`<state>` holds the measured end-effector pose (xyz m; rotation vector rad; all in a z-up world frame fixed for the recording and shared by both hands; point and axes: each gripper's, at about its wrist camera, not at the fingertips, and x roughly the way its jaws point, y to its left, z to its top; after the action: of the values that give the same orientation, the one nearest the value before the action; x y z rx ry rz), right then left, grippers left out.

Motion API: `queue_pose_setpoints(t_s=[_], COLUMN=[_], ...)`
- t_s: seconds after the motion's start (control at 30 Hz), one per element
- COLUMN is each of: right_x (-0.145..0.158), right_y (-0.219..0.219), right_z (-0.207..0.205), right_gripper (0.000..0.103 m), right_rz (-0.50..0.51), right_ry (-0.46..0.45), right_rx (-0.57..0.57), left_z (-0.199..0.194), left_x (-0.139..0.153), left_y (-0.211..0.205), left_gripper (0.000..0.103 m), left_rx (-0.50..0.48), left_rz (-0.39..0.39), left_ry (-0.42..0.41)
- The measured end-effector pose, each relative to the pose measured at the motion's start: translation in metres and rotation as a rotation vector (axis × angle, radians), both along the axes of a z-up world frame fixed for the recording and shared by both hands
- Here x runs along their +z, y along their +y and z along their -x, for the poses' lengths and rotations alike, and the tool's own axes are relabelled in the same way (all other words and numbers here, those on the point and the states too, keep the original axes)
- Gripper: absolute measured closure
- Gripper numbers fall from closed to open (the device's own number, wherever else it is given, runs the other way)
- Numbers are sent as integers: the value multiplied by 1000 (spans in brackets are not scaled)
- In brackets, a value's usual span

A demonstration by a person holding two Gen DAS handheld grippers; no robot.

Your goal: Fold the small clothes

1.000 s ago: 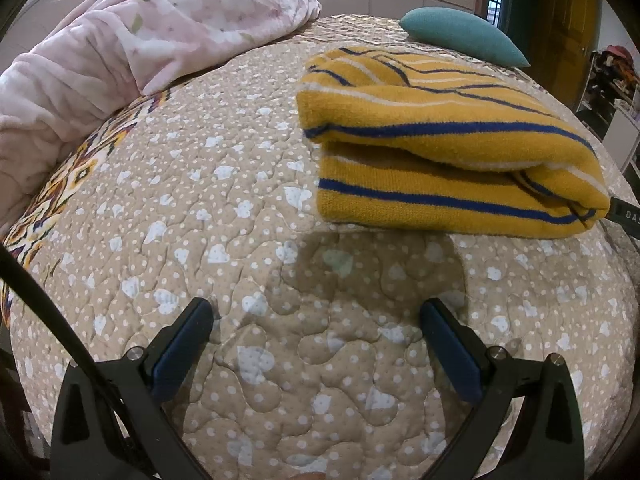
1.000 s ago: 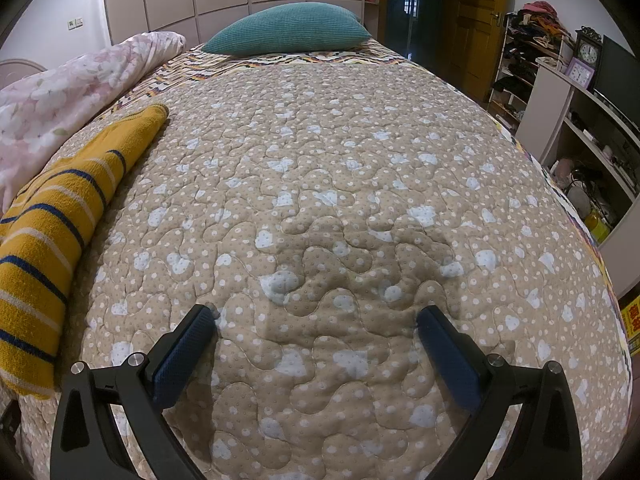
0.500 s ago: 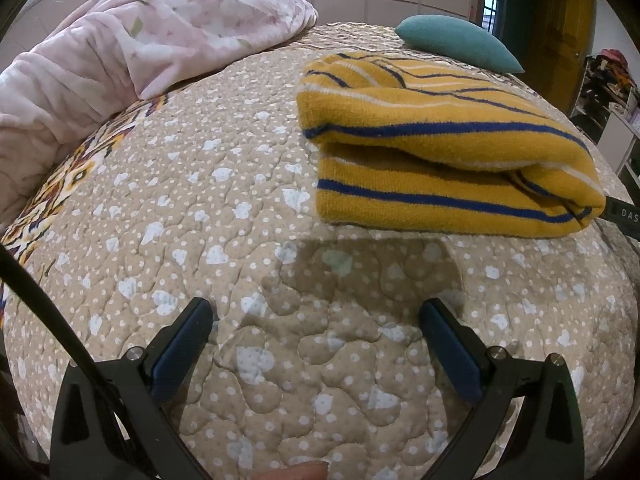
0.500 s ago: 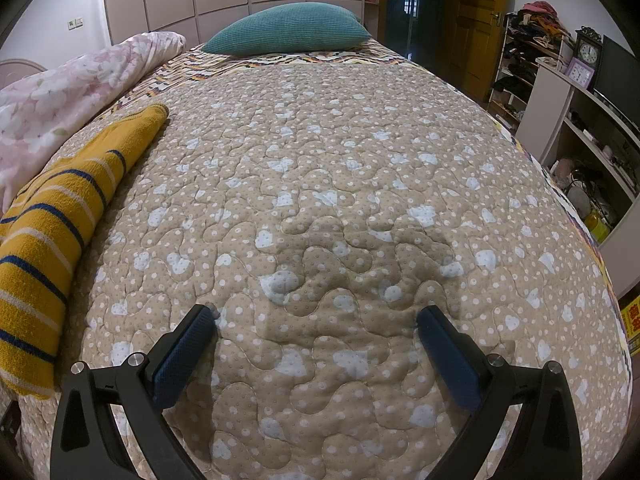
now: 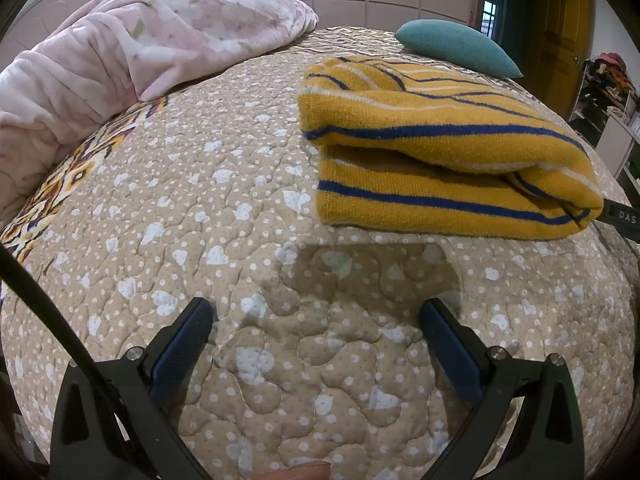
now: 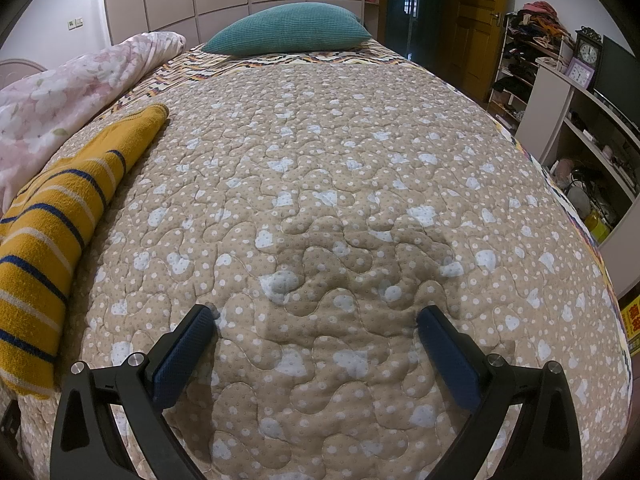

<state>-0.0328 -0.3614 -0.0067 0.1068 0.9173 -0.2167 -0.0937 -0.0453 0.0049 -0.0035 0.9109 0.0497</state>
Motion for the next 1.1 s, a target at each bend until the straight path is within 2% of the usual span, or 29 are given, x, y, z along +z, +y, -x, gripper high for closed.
queue_pose_setpoints(t_s=[0.2, 0.3, 0.4, 0.73, 0.93, 1.1], right_x=[0, 1, 0, 0, 2, 2], right_y=[1, -8, -6, 30, 53, 67], right_z=[-1, -2, 7, 66, 90, 107], right_gripper=[0, 0, 0, 0, 0, 0], right_rz=[5, -83, -109, -63, -4, -21], right_ry=[5, 18, 31, 15, -22, -47], right_rx=[-2, -19, -21, 3, -55, -86], left_z=[0, 1, 1, 1, 0, 2], left_x=[0, 0, 0, 1, 2, 2], left_y=[2, 2, 3, 3, 1, 1], left_gripper=[0, 0, 0, 0, 0, 0], left_rx=[-1, -1, -3, -5, -2, -2], left_rz=[1, 3, 3, 5, -7, 4], left_ry=[-1, -2, -2, -9, -27, -28])
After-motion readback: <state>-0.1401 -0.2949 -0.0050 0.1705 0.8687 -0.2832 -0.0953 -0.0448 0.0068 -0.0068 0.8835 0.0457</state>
